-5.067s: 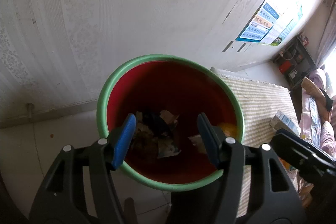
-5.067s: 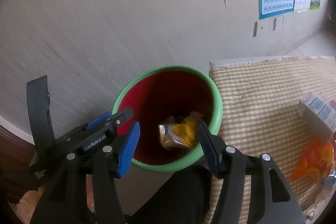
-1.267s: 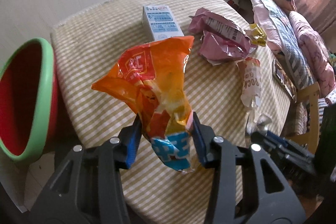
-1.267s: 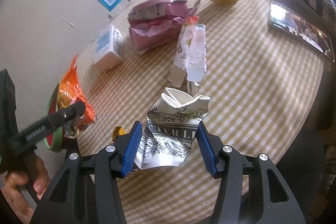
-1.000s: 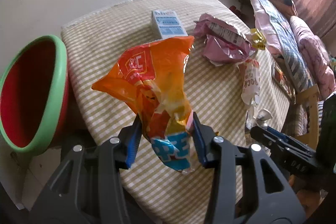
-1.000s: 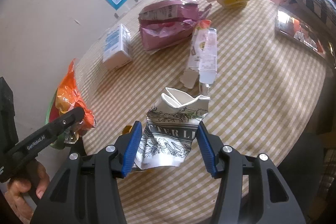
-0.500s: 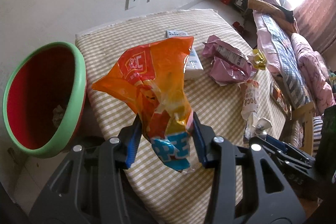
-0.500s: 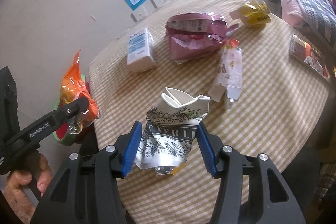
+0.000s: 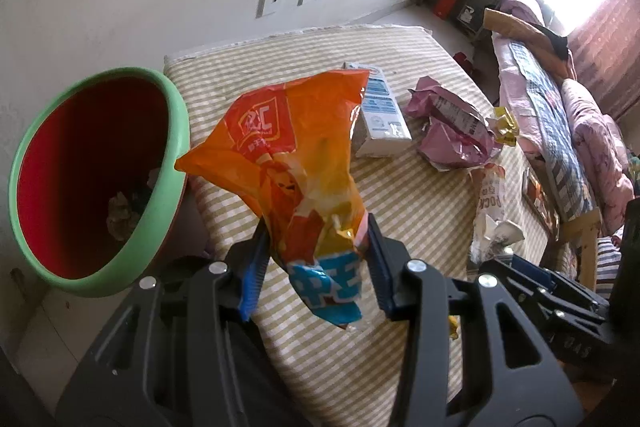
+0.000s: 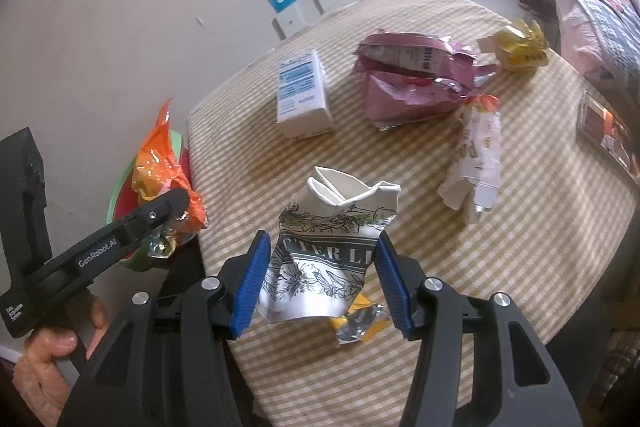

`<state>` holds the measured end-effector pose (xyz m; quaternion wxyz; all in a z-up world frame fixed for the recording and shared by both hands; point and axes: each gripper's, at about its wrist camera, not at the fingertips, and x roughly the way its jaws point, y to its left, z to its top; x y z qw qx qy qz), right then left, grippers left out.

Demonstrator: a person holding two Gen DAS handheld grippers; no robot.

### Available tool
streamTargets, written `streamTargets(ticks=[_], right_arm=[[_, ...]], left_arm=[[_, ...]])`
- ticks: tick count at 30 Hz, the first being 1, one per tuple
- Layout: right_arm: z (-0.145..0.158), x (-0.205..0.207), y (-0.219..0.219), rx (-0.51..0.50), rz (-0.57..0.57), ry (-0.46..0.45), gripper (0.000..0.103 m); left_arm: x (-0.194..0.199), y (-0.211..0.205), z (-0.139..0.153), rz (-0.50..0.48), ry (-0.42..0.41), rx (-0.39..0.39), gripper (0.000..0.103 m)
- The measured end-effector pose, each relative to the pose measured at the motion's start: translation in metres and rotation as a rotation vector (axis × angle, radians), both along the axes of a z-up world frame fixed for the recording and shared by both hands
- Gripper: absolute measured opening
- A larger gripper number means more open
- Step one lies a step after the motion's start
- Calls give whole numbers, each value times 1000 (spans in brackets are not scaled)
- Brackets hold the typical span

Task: Collect trash
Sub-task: 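Carry the orange bag and white paper cup over the red bucket and release both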

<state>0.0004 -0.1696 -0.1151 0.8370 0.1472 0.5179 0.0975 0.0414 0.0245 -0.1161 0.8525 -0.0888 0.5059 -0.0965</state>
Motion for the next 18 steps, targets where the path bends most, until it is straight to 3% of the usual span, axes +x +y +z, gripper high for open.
streamTargets(ticks=[18], right_arm=[[9,18,57,-24,128,-14,52]], left_arm=[[2,48,2,113,-29,-14,43]])
